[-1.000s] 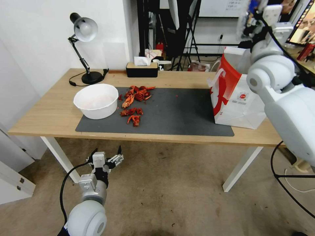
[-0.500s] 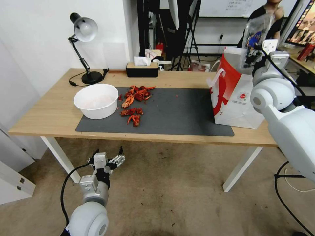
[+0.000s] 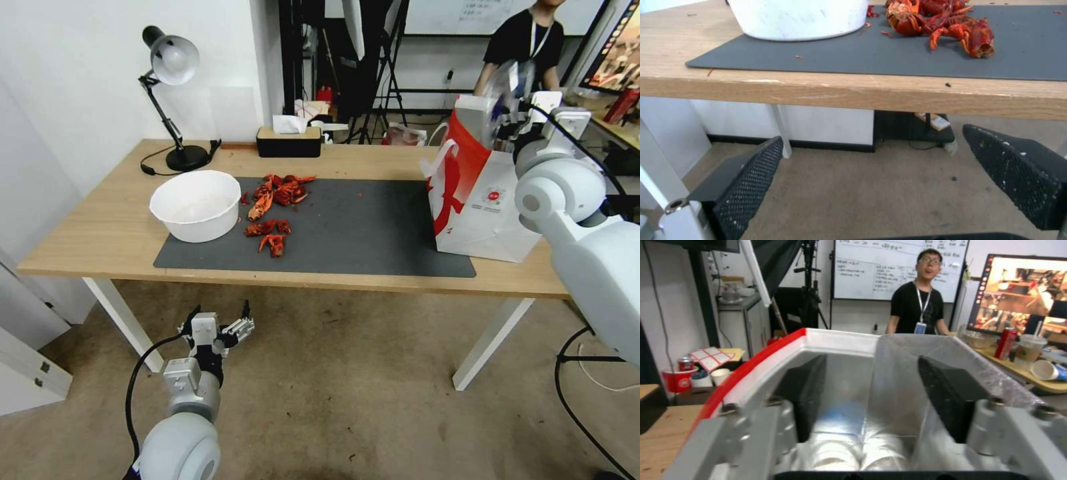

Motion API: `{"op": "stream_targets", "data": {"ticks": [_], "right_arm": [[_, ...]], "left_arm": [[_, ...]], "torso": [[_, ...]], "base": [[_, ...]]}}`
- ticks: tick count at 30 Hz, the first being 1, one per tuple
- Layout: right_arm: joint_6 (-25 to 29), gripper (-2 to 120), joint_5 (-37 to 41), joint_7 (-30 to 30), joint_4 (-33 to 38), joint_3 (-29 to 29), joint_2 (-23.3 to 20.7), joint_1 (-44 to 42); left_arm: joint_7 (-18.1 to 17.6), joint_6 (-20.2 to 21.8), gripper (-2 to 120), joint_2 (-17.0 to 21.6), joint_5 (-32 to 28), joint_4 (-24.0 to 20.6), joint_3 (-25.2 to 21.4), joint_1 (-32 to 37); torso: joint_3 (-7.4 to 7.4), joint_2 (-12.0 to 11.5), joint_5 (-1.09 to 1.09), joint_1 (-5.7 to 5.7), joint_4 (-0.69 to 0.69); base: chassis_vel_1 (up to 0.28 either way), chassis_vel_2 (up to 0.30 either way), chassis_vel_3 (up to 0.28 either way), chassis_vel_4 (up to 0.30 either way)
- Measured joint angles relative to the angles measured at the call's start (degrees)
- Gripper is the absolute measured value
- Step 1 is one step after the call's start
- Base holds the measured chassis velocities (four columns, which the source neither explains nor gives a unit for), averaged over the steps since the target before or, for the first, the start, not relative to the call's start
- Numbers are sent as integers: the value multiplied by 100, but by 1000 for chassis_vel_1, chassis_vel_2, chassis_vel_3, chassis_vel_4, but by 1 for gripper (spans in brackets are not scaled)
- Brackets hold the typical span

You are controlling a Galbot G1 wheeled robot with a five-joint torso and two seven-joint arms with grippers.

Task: Close the takeout container lid, then place the container into the takeout bag.

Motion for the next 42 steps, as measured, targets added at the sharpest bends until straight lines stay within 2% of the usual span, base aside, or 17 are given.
{"op": "stream_targets", "data": {"ticks": [3,5,7,8,11,19,24,28,31,32,35,36,39,41,42], "right_arm": [[160,73,80,-134,70,-11,2,-62],[247,75,104,-192,96,-11,2,-79],[466,85,137,-337,158,-11,1,-102],[466,85,137,-337,158,-11,1,-102],[797,98,312,-609,319,-9,-25,-129],[1270,100,568,-1025,729,-8,-97,-274],[1540,100,673,-1528,1127,31,-199,-663],[1814,100,442,-1949,1417,145,-292,-1220],[2084,100,-107,-2237,1605,339,-335,-2094],[2084,100,-107,-2237,1605,339,-335,-2094],[2302,100,-585,-2363,1776,637,-295,-3000],[2302,100,-585,-2363,1776,637,-295,-3000],[2506,100,-888,-2442,1907,973,-172,-3657],[2568,100,-941,-2484,1943,1130,-123,-3868],[2648,100,-1010,-2523,1987,1276,-63,-4099]], "left_arm": [[-11,12,100,-13,0,-7,0,4],[-13,21,100,-20,0,-12,2,3],[-15,30,100,-39,0,-20,6,1],[-15,30,100,-39,0,-20,6,1],[-15,33,100,-72,-6,-18,4,-6],[15,31,100,-109,-22,-30,-46,26],[83,18,100,-158,-24,-45,-74,100],[137,-14,100,-201,-20,-52,-92,139],[220,-83,100,-232,4,-53,-148,161],[220,-83,100,-232,4,-53,-148,161],[324,-173,100,-266,42,-53,-245,220],[324,-173,100,-266,42,-53,-245,220],[405,-243,100,-318,101,-48,-292,301],[419,-262,100,-329,121,-40,-292,311],[429,-279,100,-346,142,-27,-288,316]], "torso": [[0,0,1,0,-1],[0,0,0,0,-1],[0,0,1,0,0],[0,0,1,0,0],[0,0,0,0,-1],[0,0,0,0,0],[0,0,0,0,1],[0,0,0,0,0],[0,0,4,0,-1],[0,0,4,0,-1],[0,0,4,0,-4],[0,0,4,0,-4],[0,0,1,1,2],[0,0,3,0,0],[-1,1,-4,1,0]], "base": [[0,0,0,0],[0,0,0,0],[0,0,0,0],[0,0,0,0],[0,0,0,0],[0,0,0,0],[0,0,0,0],[0,0,0,0],[0,0,0,0],[0,0,0,0],[0,0,0,0],[0,0,0,0],[0,0,0,0],[0,0,0,0],[0,0,0,0]]}}
